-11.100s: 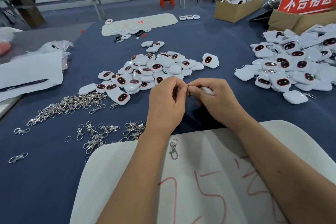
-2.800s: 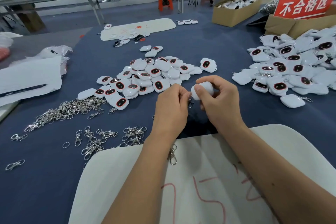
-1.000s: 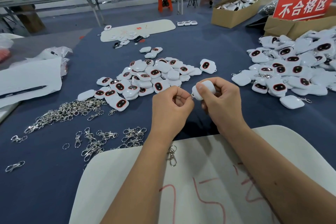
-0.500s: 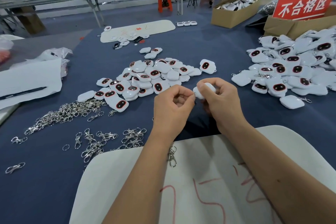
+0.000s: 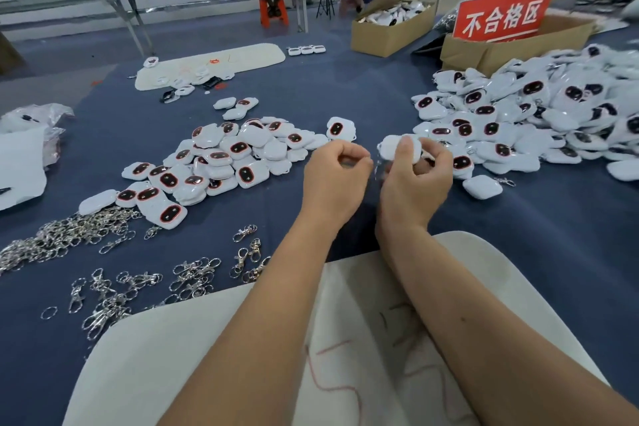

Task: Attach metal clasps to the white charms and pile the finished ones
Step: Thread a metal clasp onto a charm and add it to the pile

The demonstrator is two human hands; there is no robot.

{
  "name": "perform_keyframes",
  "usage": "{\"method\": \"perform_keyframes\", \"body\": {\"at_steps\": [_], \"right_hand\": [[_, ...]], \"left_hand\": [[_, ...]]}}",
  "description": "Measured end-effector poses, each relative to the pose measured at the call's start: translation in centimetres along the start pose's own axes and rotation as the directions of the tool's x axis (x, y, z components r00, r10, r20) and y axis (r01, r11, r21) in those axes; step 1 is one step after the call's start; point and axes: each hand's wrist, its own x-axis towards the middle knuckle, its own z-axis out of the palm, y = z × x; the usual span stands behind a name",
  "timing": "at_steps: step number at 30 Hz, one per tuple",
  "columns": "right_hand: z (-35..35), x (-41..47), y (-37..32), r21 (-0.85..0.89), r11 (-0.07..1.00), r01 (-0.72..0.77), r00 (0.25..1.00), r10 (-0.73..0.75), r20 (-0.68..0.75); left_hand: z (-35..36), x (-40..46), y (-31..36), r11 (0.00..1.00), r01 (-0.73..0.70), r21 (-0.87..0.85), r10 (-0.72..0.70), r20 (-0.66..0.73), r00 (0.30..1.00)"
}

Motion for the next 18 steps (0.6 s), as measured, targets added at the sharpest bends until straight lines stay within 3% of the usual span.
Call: {"method": "perform_keyframes", "body": {"at_steps": [3,5,7,11,15,18], "right_hand": [[-0.4,0.9,-0.4,0.073,0.997,0.030,1.000,-0.030,-0.003],[-0.4,0.4,-0.4,0.003,0.996,0.086,0.994,-0.086,0.061],[-0.3,-0.1,0.1,-0.119,0.983,0.141,0.980,-0.121,0.158],[0.0,0.3,0.8,-0.280,0.947,0.154,0.965,-0.083,0.250],[0.0,0.3,1.0,-0.325,0.935,0.143,0.966,-0.060,0.251],[0.1,0.2,1.1,-0.353,0.920,0.170,0.958,-0.070,0.279]], "left_hand": [[1.0,1.5,-0.4,0.931,-0.187,0.314,0.191,0.017,0.981],[1.0,2.7,-1.0,0.792,-0.284,0.540,0.289,0.078,0.954],[0.9,4.4,-1.3,0.663,-0.321,0.677,0.302,0.151,0.941],[0.8,7.8,-2.5,0.472,-0.328,0.818,0.105,0.318,0.942],[0.8,11.0,-2.6,0.364,-0.360,0.859,0.032,0.374,0.927],[0.8,13.0,-1.6,0.339,-0.412,0.845,-0.119,0.474,0.873]]}}
